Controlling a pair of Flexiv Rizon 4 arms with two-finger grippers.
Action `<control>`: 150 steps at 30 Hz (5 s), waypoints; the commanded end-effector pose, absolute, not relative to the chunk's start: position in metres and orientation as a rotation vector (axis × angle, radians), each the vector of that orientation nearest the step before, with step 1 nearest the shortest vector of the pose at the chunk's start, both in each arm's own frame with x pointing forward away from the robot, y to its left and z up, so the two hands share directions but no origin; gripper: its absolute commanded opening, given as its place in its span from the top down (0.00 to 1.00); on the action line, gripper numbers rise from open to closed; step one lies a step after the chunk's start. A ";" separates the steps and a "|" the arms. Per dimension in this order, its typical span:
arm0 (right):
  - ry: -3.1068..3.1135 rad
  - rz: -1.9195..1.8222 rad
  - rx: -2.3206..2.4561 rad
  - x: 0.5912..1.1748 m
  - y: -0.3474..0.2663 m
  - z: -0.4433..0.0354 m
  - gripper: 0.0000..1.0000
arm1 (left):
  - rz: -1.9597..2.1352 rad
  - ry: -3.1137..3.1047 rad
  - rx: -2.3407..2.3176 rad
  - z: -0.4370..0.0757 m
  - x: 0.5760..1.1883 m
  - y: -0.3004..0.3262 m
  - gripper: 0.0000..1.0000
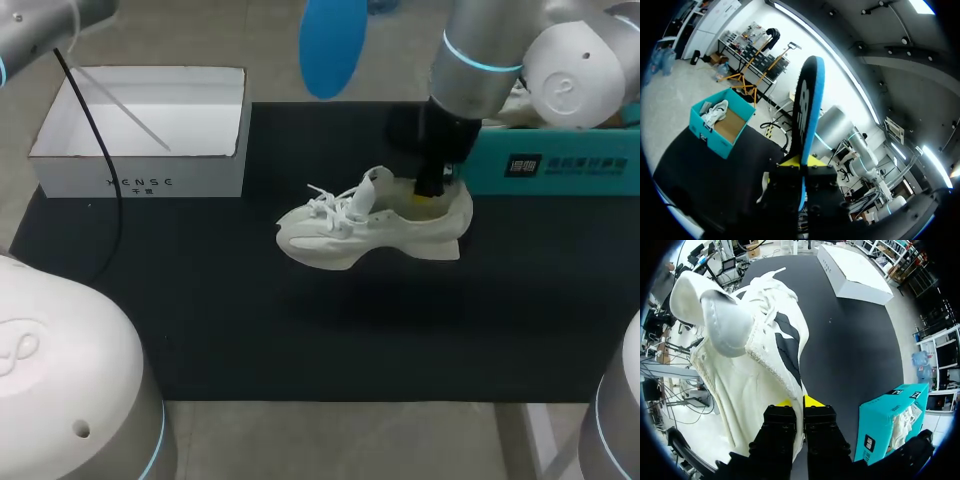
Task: Take the shoe out of the shoebox, open the shoe tongue, remove and reinsert the insole, then place the shoe into the shoebox
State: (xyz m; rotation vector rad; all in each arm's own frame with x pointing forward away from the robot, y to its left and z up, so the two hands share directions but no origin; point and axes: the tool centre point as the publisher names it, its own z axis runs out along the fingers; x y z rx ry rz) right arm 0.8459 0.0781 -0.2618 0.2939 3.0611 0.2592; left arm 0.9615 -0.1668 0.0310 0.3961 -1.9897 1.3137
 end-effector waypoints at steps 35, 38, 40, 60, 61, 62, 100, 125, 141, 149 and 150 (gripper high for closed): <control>2.473 0.483 1.576 0.815 0.044 -0.274 1.00 | 1.311 -1.991 0.395 0.031 0.962 -0.166 1.00; 2.473 0.483 1.576 0.815 0.044 -0.274 1.00 | 1.311 -1.991 0.395 0.031 0.962 -0.166 1.00; 2.473 0.483 1.576 0.815 0.044 -0.274 1.00 | 1.311 -1.991 0.395 0.031 0.962 -0.166 1.00; 2.022 0.601 2.156 0.826 0.057 -0.307 1.00 | 1.311 -1.991 0.395 0.031 0.962 -0.166 1.00; 2.024 0.595 2.158 0.826 0.058 -0.310 1.00 | 1.311 -1.991 0.395 0.031 0.962 -0.166 1.00; 2.027 0.594 2.158 0.826 0.060 -0.312 1.00 | 1.311 -1.991 0.395 0.031 0.962 -0.166 1.00; 2.063 0.485 2.250 0.799 0.099 -0.401 0.00 | 1.311 -1.991 0.395 0.031 0.962 -0.166 1.00; 2.009 0.961 1.993 0.817 0.095 -0.282 0.00 | 1.311 -1.991 0.395 0.031 0.962 -0.166 1.00; 2.009 0.961 1.993 0.817 0.095 -0.282 0.00 | 1.311 -1.991 0.395 0.031 0.962 -0.166 1.00; 1.888 1.464 2.500 0.827 0.089 -0.272 0.00 | 1.311 -1.991 0.395 0.031 0.962 -0.166 1.00; 1.869 1.499 2.565 0.828 0.090 -0.271 0.00 | 1.311 -1.991 0.395 0.031 0.962 -0.166 1.00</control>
